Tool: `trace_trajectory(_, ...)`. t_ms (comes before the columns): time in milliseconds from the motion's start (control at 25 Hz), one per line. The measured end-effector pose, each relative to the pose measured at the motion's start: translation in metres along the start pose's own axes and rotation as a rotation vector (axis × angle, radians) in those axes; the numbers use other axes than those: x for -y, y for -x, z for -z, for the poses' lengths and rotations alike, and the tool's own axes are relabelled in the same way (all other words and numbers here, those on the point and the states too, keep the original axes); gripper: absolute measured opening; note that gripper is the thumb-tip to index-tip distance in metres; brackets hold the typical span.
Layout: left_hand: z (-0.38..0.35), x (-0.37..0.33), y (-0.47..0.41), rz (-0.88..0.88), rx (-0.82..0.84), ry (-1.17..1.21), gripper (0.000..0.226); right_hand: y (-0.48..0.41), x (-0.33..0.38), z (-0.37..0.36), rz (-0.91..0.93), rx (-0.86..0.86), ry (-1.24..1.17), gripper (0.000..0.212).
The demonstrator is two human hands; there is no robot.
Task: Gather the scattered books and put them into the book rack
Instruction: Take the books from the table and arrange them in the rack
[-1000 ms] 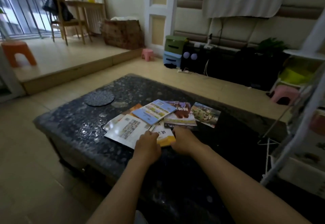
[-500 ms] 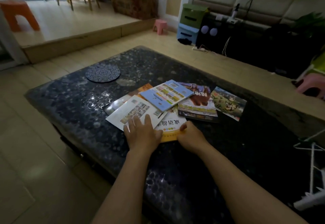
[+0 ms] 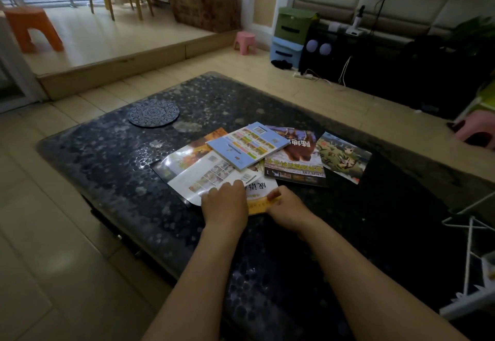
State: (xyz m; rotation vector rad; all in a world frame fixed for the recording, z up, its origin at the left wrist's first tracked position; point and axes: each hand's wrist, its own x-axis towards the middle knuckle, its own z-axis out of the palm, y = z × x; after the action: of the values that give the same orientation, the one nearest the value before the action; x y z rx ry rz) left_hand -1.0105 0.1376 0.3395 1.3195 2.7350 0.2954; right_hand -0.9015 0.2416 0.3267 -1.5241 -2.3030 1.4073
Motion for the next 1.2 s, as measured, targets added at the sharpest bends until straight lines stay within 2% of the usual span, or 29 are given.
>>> trace_trajectory(280,0.03,-0.036,0.013,-0.099,-0.182,0.171,0.015,0.008,-0.004,0.013,-0.053,0.004,-0.323,0.01)
trace_trajectory(440,0.05,-0.036,0.012,-0.022,-0.399,0.299,0.025,0.012,0.001,0.03,-0.164,0.071,-0.604,0.023)
trace_trajectory(560,0.057,-0.037,0.008,0.033,-0.593,0.591,0.025,0.014,0.008,0.038,-0.198,0.16,-0.778,0.04)
trace_trajectory(680,0.052,-0.042,-0.001,0.027,-0.584,0.975,0.022,0.012,0.012,0.043,-0.162,0.162,-0.884,0.054)
trace_trajectory(800,0.046,-0.05,-0.006,0.036,-0.486,1.205,0.021,0.02,0.016,0.059,-0.123,0.048,-0.825,0.056)
trace_trajectory(960,0.05,-0.064,0.001,0.055,-0.377,1.394,0.022,0.046,0.017,0.1,0.054,-0.301,-0.616,0.038)
trace_trajectory(1080,0.057,-0.083,0.016,0.008,-0.308,1.421,0.027,0.087,0.03,0.142,0.252,-0.534,-0.381,0.033)
trace_trajectory(1200,0.089,-0.128,0.031,-0.108,-0.283,1.41,0.033,0.151,0.044,0.205,0.452,-0.663,-0.199,0.028)
